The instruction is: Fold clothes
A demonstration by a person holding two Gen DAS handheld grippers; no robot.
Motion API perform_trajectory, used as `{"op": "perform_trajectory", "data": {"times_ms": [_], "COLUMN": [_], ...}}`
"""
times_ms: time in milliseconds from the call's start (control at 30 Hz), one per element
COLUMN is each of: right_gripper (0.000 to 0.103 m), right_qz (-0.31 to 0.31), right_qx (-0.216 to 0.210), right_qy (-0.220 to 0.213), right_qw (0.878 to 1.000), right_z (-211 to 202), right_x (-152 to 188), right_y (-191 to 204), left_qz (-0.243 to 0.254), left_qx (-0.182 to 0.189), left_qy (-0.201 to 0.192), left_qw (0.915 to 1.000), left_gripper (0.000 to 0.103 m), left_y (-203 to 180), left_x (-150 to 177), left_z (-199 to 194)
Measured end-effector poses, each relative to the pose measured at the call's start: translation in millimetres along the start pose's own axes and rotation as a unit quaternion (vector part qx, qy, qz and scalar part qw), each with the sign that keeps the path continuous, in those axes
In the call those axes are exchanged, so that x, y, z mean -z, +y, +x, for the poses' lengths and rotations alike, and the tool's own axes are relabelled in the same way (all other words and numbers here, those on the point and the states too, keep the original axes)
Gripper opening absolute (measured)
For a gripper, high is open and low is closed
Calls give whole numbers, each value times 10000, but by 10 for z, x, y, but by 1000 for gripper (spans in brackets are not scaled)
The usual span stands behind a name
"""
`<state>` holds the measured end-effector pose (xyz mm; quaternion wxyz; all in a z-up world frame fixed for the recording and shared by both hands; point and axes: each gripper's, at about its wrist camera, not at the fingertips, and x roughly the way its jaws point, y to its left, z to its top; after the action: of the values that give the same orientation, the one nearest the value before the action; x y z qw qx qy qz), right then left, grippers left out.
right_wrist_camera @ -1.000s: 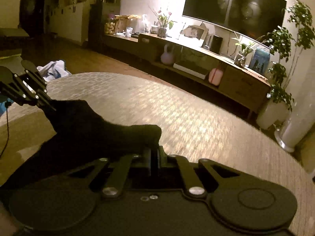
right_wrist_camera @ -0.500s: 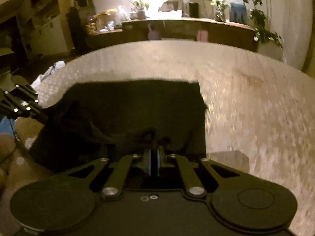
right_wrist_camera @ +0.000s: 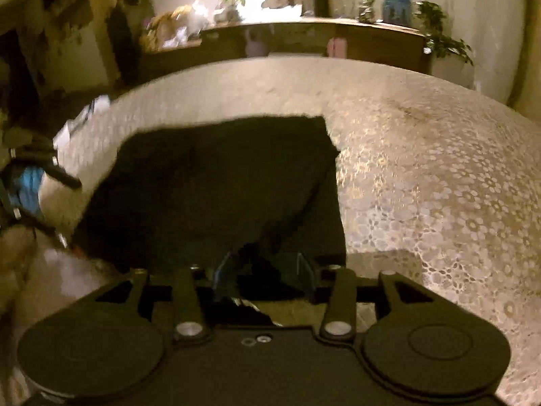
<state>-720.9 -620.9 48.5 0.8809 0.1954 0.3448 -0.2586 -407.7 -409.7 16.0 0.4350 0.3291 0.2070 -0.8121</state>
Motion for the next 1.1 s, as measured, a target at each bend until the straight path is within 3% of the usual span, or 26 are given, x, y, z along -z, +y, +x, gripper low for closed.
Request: {"op": "perform_trajectory", "data": {"times_ms": [167, 367, 667, 733, 900, 1033, 1100], "right_gripper": [103, 103, 103, 103, 103, 103, 103], "right_qz": [592, 1286, 1573, 1704, 1465, 1176, 1113], "right_qx": [-3, 208, 308, 276, 421, 1013, 1089], "right_qy": [-27, 710, 528, 648, 887, 716, 507], "right_qw": [9982, 9889, 9857, 9828, 9843, 9853, 9865], "right_z": [171, 526, 292, 331, 376, 215, 135], "right_x": [-220, -268, -147, -72, -37, -146, -211], "right_y": [-28, -120, -282, -351, -300, -264, -233], "left_qz": [-239, -617, -721, -711, -539, -511, -539], "left_qx": [-136, -145, 69, 89, 222, 394, 481], "left_qy": [61, 531, 268, 261, 482, 380, 276], "left_qw": [9996, 9966, 9970, 9971, 9971, 9972, 9970], "left_gripper": [69, 69, 70, 71, 77, 77, 77], "left_y": [47, 219, 300, 310, 223, 170, 152], "left_x": [-111, 56, 190, 203, 248, 233, 212], "left_z": [248, 520, 507, 490, 410, 286, 217]}}
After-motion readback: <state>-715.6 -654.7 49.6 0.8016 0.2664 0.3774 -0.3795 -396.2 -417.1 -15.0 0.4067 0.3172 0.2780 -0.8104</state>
